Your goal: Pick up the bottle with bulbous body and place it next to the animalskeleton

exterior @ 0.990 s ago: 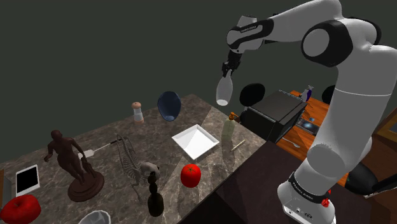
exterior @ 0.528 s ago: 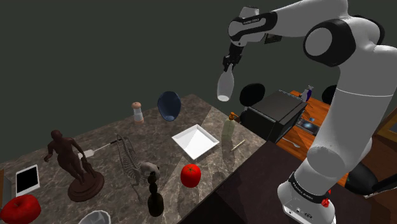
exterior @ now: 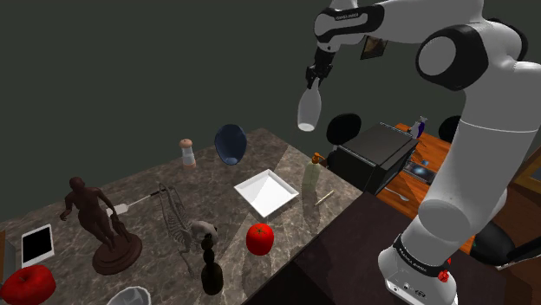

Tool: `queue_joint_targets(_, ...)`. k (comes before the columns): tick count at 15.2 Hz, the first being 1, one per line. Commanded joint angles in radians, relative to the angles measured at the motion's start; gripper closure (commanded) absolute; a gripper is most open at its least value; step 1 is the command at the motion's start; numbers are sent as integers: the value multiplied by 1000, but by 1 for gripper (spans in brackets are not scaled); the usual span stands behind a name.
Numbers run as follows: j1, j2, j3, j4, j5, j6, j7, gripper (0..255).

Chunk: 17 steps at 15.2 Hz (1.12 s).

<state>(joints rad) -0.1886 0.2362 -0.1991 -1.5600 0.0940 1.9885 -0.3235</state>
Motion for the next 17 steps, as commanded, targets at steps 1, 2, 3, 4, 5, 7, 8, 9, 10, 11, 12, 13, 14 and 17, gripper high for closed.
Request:
queue_joint_targets(1,-1,4,0,34,0,-30,1,255)
queue_joint_targets(2,-2,4,-1,48,0,-44,2,255)
queue_joint_targets(3,-2,5,-1,63,0,-58,3,255)
queue_joint_targets(4,-2,5,-1,65,-1,-60,3,255)
queue_joint_targets(5,13,-29,4,19,-12,-46,22,255)
queue_joint_targets(7,41,-93,15,-65,-33,-23,62,255)
queue_joint_targets(8,53,-123,22,-104,-44,-13,83,255)
queue_joint_targets(9,65,-152,29,-141,-54,-4,104,255)
queue_joint_targets(10,77,-181,38,-177,-64,4,126,255)
queue_joint_targets(11,88,-208,47,-210,-73,11,148,255)
queue_joint_targets(12,98,-234,56,-242,-82,17,170,255)
queue_joint_targets(13,108,-260,66,-273,-90,23,192,255)
queue_joint_targets(14,118,-285,77,-302,-97,27,215,255)
queue_joint_targets(17,145,-354,112,-381,-116,36,284,255)
